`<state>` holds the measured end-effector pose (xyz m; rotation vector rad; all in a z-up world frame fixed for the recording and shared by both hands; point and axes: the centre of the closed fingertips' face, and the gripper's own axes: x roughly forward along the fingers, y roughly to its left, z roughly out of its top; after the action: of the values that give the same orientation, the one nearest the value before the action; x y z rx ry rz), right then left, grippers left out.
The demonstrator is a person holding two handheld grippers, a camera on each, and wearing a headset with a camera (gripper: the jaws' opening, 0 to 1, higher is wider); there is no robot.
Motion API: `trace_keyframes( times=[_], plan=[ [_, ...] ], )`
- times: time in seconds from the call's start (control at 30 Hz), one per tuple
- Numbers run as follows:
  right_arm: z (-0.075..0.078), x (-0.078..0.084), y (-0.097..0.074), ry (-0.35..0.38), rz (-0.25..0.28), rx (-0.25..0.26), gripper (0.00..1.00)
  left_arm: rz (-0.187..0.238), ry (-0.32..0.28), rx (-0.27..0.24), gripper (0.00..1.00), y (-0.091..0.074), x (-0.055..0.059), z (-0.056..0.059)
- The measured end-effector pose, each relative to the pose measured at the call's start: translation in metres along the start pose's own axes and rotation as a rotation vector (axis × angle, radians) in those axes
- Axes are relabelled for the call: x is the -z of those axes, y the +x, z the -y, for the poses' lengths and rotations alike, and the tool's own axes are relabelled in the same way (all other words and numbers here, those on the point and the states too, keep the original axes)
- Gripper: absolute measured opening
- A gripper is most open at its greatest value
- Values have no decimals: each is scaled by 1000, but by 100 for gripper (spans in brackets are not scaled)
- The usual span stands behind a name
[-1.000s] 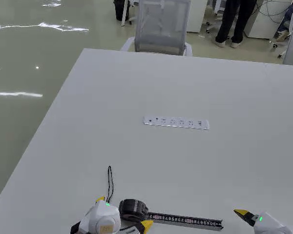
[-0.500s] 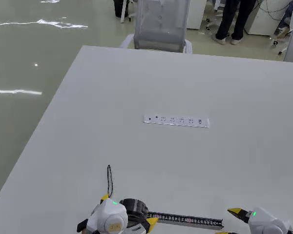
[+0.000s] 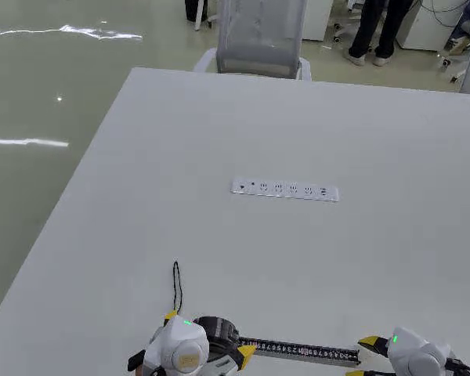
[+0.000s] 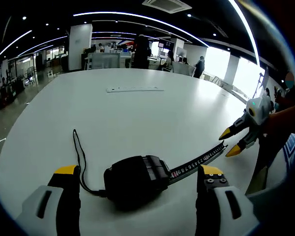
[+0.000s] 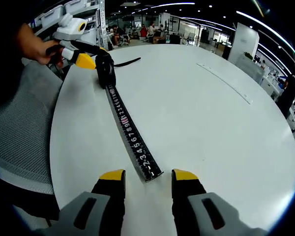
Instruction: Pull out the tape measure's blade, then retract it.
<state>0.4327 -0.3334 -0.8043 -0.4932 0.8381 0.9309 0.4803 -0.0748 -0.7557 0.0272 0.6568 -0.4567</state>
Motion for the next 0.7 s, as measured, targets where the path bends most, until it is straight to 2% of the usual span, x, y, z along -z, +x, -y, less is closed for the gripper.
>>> trace_keyframes(
  times=[0.1,0.23,0.37,0.53,0.6,0.67,0.7],
  plan=[
    [2,-2,1,-3,6,-3,34,-6,-3,-2,98,0,4,-2],
    [2,-3,3,-18,-12,-14,30,-8,-1,-5,98,0,5,-3],
    [6,2,7,-33,-34,-30,30,-6,-3,-3,98,0,5,-2],
    [7,0,8,-50,-54,-53,30,-12,-4,-1,97,0,6,-3],
    [6,-2,9,-78,-57,-61,31,-18,-5,0,96,1,8,-3],
    [3,-2,9,-70,-62,-83,28,-28,0,5,96,2,10,-1],
    [3,-2,10,-71,-61,-79,28,-28,6,5,96,1,11,-1]
  ],
)
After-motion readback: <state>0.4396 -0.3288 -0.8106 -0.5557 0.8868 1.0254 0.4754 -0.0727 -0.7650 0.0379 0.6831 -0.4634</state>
